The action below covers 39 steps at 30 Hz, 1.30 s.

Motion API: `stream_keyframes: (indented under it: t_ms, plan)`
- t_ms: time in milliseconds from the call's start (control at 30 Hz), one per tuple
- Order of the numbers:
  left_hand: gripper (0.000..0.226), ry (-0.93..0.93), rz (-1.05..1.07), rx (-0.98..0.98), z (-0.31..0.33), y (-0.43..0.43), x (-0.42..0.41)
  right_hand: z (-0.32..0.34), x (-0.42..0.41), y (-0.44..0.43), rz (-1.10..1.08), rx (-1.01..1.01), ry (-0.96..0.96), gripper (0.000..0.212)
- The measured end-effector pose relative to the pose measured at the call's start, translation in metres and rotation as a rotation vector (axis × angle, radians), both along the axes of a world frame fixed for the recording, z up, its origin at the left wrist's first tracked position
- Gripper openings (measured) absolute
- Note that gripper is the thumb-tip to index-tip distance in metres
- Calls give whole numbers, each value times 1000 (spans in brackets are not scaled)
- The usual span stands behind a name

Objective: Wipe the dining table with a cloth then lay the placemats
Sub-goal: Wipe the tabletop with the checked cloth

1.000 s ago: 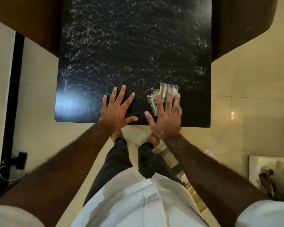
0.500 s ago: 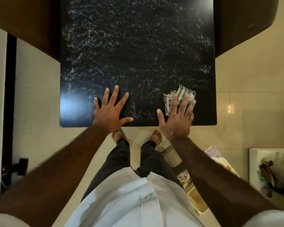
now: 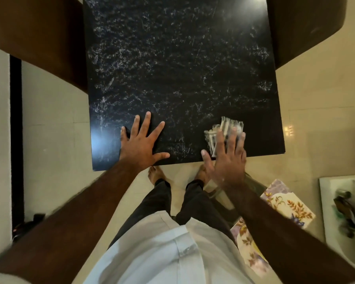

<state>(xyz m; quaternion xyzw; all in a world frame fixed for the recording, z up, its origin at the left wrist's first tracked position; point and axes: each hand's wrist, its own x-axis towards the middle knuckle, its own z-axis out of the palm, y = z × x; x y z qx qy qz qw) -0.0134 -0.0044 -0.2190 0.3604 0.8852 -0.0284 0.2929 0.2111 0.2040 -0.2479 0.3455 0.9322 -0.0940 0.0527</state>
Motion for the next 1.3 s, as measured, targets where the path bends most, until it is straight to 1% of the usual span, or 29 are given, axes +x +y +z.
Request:
stream_keyframes:
  t_ms: [100,233,333,433,567,667,767,833,900,967,1067,1167,1233,1300]
  plan:
    - [117,-11,-20,1,-1,-2,-5,2,-35,-3,-88,-15,0,95]
    - [118,-17,-33,-10,-2,-3,-6,-2,-66,-53,42,-40,45,91]
    - [116,-9,-64,-6,-3,-8,-14,-6,-55,-90,117,-80,60,88]
    - [116,-16,-88,-11,-4,-15,-23,-11,-25,-92,162,-58,39,87]
    - [115,-29,-114,-16,-6,-20,-31,-11,-9,-63,56,20,1,89]
    - [115,-26,-114,-18,-6,-20,-32,-9,-27,-53,-23,25,1,91]
    - [116,-21,-112,-12,-9,-21,-30,-7,-52,-65,-72,17,14,95]
    - [115,-14,-115,-6,-10,-22,-30,-6,-66,-82,-15,-9,29,95]
    - [114,4,-125,-1,-10,-23,-30,-6,-70,-104,101,-60,38,93]
    - [115,8,-137,-6,-10,-24,-30,-5,-61,-123,201,-102,34,90]
    - [117,13,-143,-2,-12,-25,-30,-5,-34,-124,248,-108,38,87]
    - [114,20,-121,22,-15,-31,-23,-4,-23,-95,142,-63,10,87]
    - [110,33,-105,45,-20,-37,-17,-3,-31,-77,24,-27,-14,89]
    - [109,53,-96,69,-24,-42,-12,-3,-49,-70,-39,0,-6,89]
